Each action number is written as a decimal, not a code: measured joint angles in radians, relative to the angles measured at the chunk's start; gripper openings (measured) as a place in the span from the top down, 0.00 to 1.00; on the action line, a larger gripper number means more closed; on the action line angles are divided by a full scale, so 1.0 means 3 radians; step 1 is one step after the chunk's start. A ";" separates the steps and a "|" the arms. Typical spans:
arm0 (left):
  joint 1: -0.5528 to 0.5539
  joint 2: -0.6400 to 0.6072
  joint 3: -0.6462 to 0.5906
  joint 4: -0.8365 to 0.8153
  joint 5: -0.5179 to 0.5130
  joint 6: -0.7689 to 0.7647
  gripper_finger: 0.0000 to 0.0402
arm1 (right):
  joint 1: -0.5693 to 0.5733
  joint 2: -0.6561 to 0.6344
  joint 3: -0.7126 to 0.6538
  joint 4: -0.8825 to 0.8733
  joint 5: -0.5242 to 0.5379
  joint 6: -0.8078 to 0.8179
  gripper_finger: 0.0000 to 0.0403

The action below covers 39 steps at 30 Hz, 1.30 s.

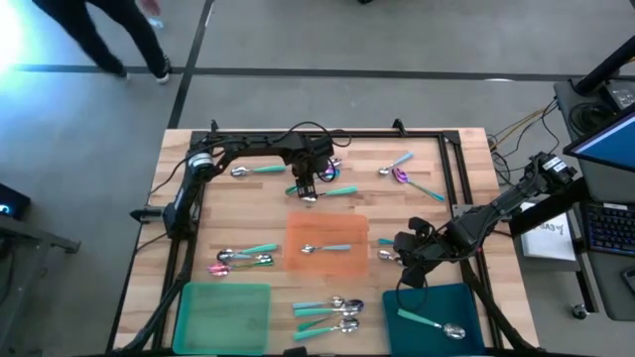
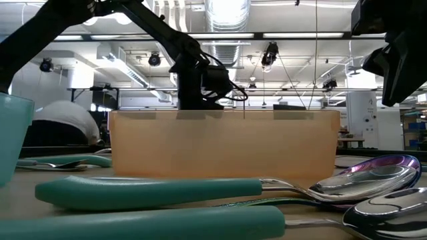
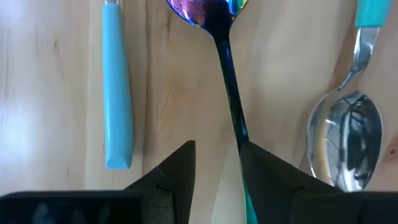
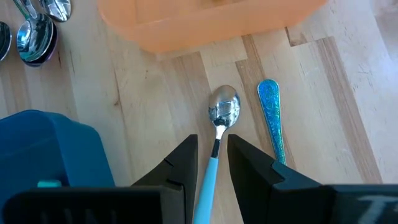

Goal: Sort silverware by color (type)
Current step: Put the violet spoon into the green bin

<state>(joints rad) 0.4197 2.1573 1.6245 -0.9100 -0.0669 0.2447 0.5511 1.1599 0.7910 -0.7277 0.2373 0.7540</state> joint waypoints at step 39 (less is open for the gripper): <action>-0.0031 -0.0034 -0.0251 0.0255 -0.0164 -0.0170 0.72 | 0.0000 0.0001 0.0000 0.0000 0.0001 -0.0066 0.80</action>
<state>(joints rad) 0.4106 2.1471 1.5492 -0.8335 -0.1161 0.1936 0.5510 1.1603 0.7910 -0.7277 0.2375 0.7341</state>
